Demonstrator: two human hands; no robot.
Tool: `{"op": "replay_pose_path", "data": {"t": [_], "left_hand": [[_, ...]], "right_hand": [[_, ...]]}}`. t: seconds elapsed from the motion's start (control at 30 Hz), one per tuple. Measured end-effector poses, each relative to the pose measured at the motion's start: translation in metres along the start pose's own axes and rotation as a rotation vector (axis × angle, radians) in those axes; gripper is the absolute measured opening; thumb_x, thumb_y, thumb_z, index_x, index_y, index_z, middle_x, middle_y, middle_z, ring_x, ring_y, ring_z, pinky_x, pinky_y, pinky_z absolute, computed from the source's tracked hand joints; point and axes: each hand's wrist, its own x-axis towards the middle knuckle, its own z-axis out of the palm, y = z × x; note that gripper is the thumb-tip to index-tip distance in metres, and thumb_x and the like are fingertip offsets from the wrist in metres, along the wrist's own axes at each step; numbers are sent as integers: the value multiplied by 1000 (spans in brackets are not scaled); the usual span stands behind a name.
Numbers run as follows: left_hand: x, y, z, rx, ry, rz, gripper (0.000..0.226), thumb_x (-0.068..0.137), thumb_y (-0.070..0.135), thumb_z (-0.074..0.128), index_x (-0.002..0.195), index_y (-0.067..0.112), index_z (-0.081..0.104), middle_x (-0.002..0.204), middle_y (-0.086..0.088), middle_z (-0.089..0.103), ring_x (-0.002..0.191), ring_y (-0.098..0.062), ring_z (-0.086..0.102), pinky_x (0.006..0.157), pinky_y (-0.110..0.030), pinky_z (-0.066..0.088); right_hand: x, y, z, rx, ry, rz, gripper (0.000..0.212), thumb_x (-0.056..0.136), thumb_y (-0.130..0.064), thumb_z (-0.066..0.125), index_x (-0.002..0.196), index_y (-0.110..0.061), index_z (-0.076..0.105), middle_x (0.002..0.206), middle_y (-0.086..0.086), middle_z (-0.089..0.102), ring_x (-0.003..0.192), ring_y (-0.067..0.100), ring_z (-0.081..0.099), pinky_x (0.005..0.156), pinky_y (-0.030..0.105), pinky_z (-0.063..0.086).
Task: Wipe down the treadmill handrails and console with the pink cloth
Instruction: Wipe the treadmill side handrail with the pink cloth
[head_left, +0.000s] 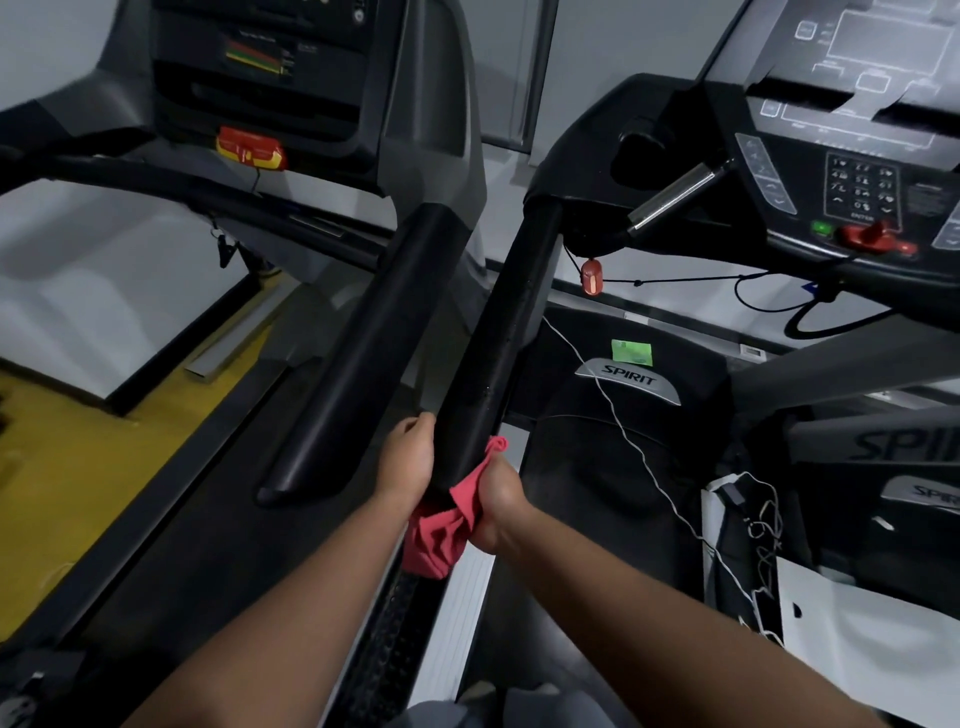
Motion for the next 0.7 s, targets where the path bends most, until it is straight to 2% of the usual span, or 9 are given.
{"op": "replay_pose_path", "data": {"t": [0.07, 0.17, 0.23, 0.27, 0.33, 0.37, 0.53, 0.63, 0.7], "left_hand": [[0, 0, 0, 3, 1, -2, 35, 79, 37, 45, 75, 6, 61, 81, -15, 64, 85, -33, 62, 81, -47, 49], [-6, 4, 1, 17, 33, 4, 34, 85, 34, 47, 83, 4, 63, 85, -15, 65, 89, -33, 61, 78, -43, 47], [-8, 5, 1, 61, 80, 47, 26, 90, 28, 48, 89, 6, 62, 87, -10, 64, 90, -30, 59, 74, -36, 41], [-9, 4, 0, 89, 104, 78, 21, 91, 27, 49, 90, 9, 60, 88, -8, 63, 90, -28, 59, 73, -33, 39], [-11, 7, -3, 154, 129, 153, 16, 93, 26, 51, 90, 12, 58, 88, -5, 61, 87, -24, 57, 73, -30, 39], [-13, 9, -5, 167, 132, 197, 15, 93, 25, 52, 89, 12, 58, 87, -3, 61, 85, -22, 56, 73, -28, 39], [-33, 25, -14, 40, 103, 341, 25, 94, 23, 51, 80, 3, 56, 70, -4, 59, 68, -17, 54, 66, -33, 40], [-48, 25, -14, 23, 71, 419, 24, 94, 25, 51, 77, 9, 56, 69, -2, 59, 65, -15, 55, 67, -36, 45], [-56, 23, -13, 51, 102, 487, 16, 93, 22, 53, 78, 16, 56, 78, 2, 60, 76, -13, 58, 72, -31, 48]], "right_hand": [[-4, -2, 0, -28, 14, -29, 39, 101, -33, 36, 89, -10, 65, 70, 9, 69, 68, 24, 63, 63, 32, 53], [-12, 1, 1, -177, 89, -63, 38, 103, -32, 28, 99, -10, 59, 80, 8, 62, 71, 21, 58, 59, 29, 47], [-12, 4, -2, -345, 154, -165, 27, 102, -31, 27, 110, -13, 47, 90, 5, 53, 77, 17, 51, 70, 30, 41], [-13, 5, -4, -414, 183, -250, 20, 101, -30, 30, 110, -16, 43, 97, 6, 53, 83, 17, 51, 77, 31, 40], [-13, 4, -7, -504, 211, -387, 4, 97, -27, 42, 99, -24, 43, 112, 9, 54, 97, 20, 53, 83, 31, 40], [-14, 3, -7, -533, 211, -445, 3, 94, -26, 48, 94, -26, 44, 115, 11, 54, 99, 21, 54, 83, 30, 42], [-15, -3, 2, -683, 187, -576, 18, 84, -22, 67, 98, -17, 56, 115, 9, 48, 83, 8, 56, 86, 26, 48], [-18, -5, 4, -648, 156, -527, 25, 91, -29, 58, 111, -16, 55, 109, -2, 30, 83, 6, 48, 90, 24, 42], [-18, -7, 5, -624, 162, -502, 25, 95, -29, 49, 114, -15, 58, 110, -1, 31, 90, 12, 48, 95, 31, 43]]}}
